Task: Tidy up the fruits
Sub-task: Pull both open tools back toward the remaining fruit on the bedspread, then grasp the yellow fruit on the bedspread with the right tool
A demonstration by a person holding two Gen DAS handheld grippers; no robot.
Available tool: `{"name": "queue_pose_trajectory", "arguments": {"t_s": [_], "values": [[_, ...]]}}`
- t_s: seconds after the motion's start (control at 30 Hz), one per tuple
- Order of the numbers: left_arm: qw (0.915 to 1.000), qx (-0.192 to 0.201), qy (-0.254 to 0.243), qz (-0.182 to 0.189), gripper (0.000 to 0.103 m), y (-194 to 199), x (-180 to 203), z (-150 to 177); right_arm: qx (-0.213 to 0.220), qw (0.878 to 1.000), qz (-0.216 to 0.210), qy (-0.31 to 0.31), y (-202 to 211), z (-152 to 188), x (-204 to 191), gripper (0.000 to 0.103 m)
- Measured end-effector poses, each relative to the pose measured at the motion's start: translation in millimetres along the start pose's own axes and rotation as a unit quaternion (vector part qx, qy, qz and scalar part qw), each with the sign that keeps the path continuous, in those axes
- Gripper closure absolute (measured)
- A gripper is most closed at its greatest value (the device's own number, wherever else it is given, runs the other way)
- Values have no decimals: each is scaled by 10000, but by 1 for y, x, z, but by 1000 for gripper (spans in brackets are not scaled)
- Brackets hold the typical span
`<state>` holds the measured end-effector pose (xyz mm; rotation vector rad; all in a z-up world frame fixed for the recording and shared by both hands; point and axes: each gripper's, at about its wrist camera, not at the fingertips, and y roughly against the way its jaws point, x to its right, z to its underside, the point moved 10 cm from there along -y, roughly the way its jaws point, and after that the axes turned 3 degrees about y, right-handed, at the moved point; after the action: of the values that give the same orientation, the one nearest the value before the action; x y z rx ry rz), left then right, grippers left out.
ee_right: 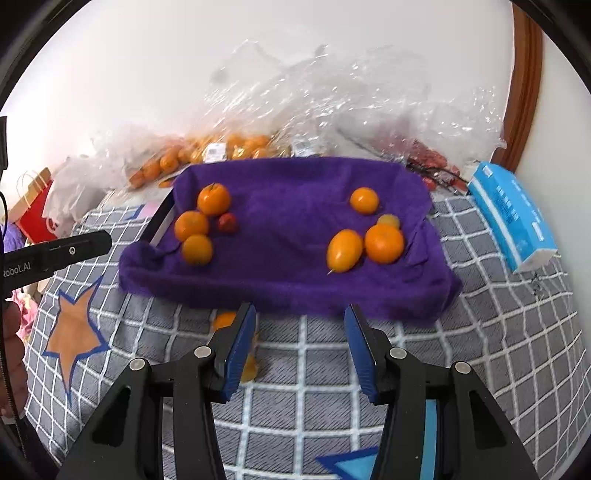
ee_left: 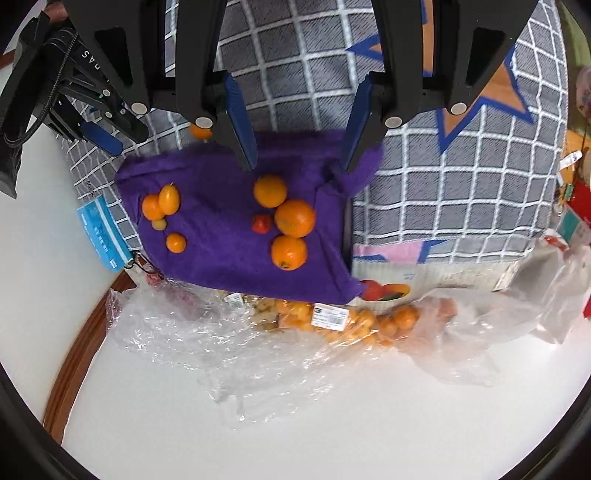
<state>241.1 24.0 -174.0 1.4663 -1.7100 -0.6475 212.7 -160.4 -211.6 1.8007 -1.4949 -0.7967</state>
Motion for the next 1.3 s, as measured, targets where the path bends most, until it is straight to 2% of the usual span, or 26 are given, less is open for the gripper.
{"name": "queue_pose_trajectory", "arguments": {"t_s": [0.27,0.5,0.67,0.97,1.23,1.3], "values": [[9998,81,81,-170,58,11,-15,19,-167,9998,3,61,-2,18,-12,53],[9997,73,148,-160,58,10,-23,34,-297,9995,0,127,-7,27,-18,53],[9995,-10,252,-173,58,7,-31,46,-288,9995,60,76,-12,34,-18,53],[9982,-227,474,-286,58,-5,-51,66,-264,9995,-156,49,-23,38,-28,57],[9978,-352,482,-272,58,-12,-50,72,-405,9987,-246,204,-40,42,-42,57],[9978,-379,484,-262,57,-13,-48,73,-449,9984,-257,222,-46,43,-42,61]]}}
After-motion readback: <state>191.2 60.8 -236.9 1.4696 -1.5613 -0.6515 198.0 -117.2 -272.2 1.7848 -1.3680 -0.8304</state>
